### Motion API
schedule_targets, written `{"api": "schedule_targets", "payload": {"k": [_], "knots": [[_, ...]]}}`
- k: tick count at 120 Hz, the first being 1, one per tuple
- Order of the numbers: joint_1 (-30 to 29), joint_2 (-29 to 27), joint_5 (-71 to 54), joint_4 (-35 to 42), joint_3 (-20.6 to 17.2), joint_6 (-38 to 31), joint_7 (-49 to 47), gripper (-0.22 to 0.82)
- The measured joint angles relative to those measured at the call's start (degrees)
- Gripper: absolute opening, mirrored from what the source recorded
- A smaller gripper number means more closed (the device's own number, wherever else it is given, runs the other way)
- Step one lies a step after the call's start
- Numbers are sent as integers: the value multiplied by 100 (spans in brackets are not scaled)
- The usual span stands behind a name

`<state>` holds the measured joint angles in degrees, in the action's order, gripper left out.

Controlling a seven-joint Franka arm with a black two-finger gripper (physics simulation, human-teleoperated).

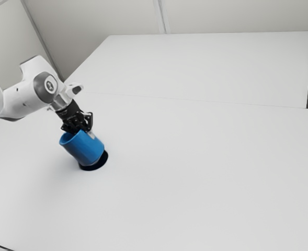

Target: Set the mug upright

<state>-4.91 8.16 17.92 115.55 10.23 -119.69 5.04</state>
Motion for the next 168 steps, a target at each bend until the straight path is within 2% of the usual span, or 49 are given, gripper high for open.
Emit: {"api": "schedule_targets", "payload": {"k": [18, 56, 79, 114, 142, 154, 168], "knots": [[266, -34, -364, 4, 162, -138, -1004, -18], [593, 73, -1158, -26, 257, -163, -2782, -18], [881, 349, -1497, -368, 383, 151, -3570, -18], [1050, 540, -1680, -498, 401, 410, -4385, -18], [1233, 756, -1735, -867, 401, 646, -4724, 29], [1247, 762, -1738, -936, 401, 705, -4828, 41], [1248, 702, -1739, -952, 401, 752, -4927, 49]]}}
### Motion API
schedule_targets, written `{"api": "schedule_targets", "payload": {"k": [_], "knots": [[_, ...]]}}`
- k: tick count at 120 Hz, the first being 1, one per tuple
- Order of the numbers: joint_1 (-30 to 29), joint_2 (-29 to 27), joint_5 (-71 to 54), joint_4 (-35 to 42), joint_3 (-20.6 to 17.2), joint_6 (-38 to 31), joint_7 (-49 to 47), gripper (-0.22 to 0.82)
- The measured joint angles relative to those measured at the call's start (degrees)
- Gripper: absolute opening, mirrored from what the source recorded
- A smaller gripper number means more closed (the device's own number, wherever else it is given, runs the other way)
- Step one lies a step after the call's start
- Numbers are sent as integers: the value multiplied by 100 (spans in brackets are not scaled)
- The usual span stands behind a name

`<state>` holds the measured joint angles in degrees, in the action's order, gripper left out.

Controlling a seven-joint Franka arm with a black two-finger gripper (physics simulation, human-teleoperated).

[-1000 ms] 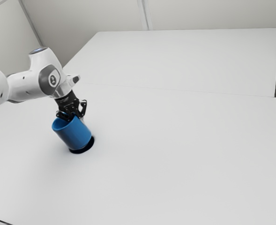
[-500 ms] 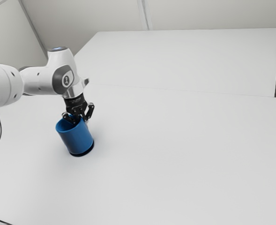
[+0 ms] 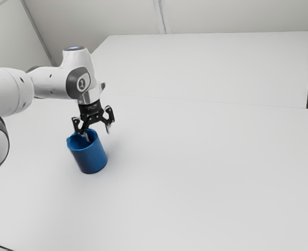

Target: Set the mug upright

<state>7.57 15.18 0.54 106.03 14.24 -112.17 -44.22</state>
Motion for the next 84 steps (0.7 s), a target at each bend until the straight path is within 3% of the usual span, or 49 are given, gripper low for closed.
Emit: {"api": "schedule_targets", "payload": {"k": [46, 63, 84], "knots": [[-4, -1083, -164, -44, -136, 422, 90, 59], [63, -1380, -437, -256, -235, 572, 805, 60], [211, -1524, -589, -1070, -223, 1055, 1907, 60]]}}
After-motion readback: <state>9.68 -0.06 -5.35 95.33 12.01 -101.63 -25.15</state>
